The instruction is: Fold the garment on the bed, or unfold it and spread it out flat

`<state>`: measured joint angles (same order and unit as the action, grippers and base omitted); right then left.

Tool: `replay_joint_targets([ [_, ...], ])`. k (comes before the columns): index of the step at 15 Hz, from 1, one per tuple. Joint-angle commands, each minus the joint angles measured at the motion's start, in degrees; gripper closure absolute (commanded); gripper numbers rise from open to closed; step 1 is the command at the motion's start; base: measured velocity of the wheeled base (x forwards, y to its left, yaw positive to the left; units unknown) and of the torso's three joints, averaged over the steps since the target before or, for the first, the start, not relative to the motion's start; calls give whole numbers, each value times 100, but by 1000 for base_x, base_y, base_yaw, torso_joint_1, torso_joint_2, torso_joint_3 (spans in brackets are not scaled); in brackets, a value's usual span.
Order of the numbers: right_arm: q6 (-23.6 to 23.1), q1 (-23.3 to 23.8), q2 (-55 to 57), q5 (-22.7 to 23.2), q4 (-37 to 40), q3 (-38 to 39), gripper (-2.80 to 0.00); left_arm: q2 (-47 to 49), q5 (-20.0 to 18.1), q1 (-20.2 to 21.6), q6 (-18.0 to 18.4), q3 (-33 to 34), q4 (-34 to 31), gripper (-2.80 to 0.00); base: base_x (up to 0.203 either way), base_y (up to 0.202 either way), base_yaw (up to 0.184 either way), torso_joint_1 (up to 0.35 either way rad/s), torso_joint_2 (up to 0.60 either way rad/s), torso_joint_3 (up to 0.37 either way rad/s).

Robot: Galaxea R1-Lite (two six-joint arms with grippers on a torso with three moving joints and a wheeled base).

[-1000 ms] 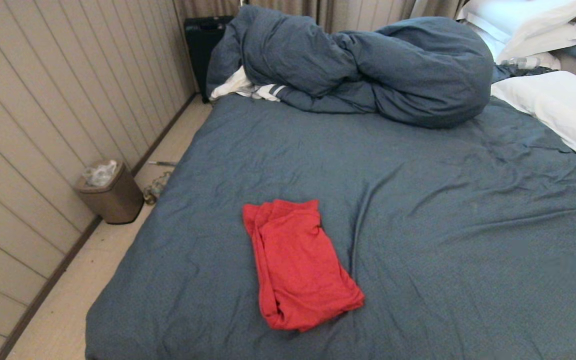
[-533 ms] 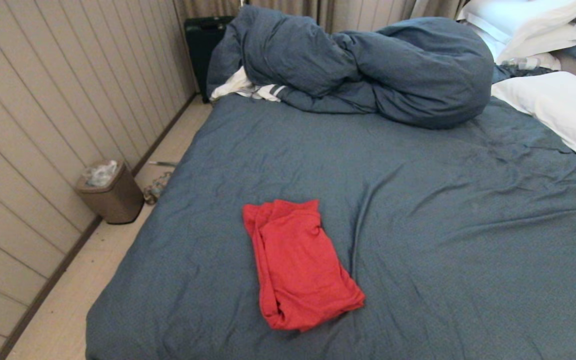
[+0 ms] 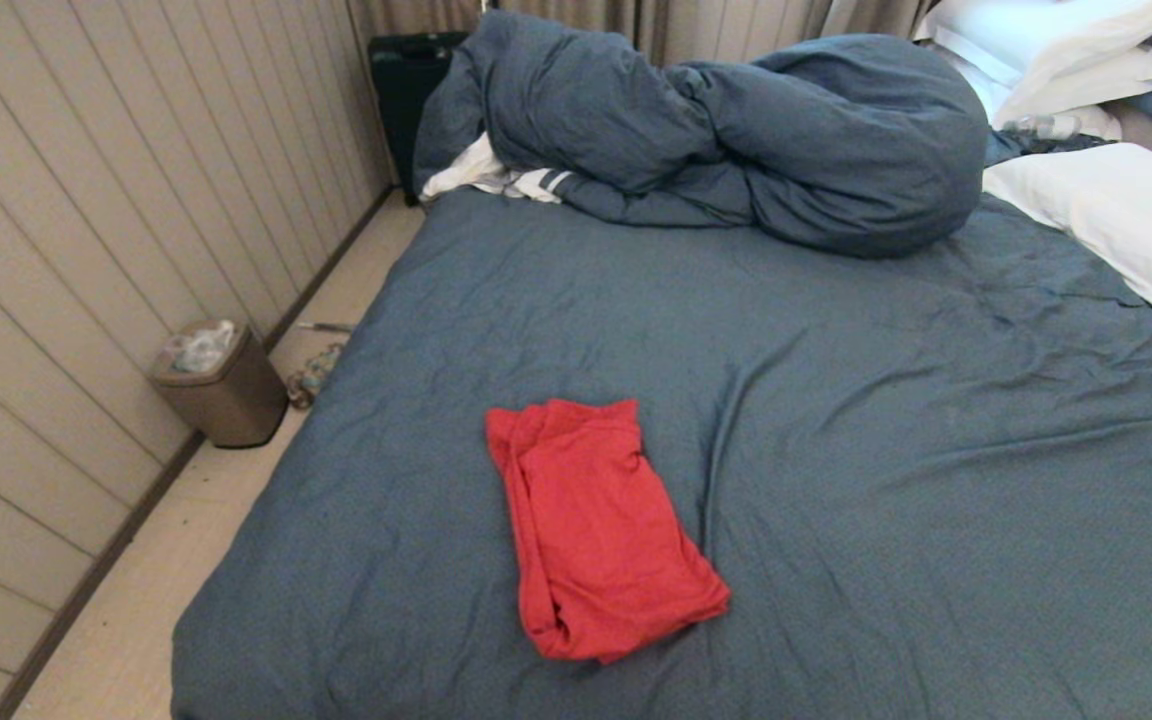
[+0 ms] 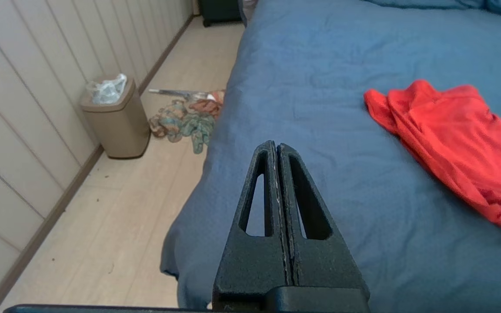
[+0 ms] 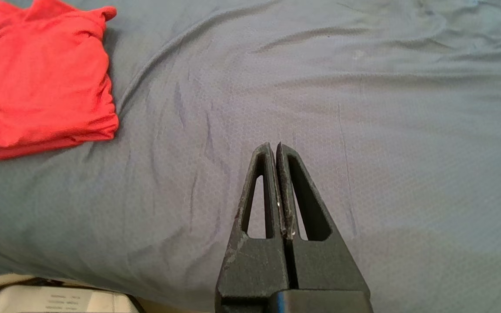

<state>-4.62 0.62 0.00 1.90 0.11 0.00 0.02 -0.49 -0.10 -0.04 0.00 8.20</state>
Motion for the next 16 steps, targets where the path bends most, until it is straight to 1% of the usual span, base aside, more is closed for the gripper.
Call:
replay_joint_targets([
  [1, 63, -1, 18, -5, 6, 9, 0, 14, 4, 1, -42, 229, 15, 0, 0, 0, 0, 0, 0, 0],
  [3, 285, 3, 18, -71, -6, 9, 0, 14, 33, 1, -114, 229, 23, 0, 0, 0, 0, 0, 0, 0],
  [5, 366, 8, 18, -128, -11, 9, 0, 15, 66, 1, -348, 229, 32, 0, 0, 0, 0, 0, 0, 0],
  [16, 401, 17, 9, -146, -11, 9, 0, 15, 58, 1, -339, 229, 41, 0, 0, 0, 0, 0, 0, 0],
])
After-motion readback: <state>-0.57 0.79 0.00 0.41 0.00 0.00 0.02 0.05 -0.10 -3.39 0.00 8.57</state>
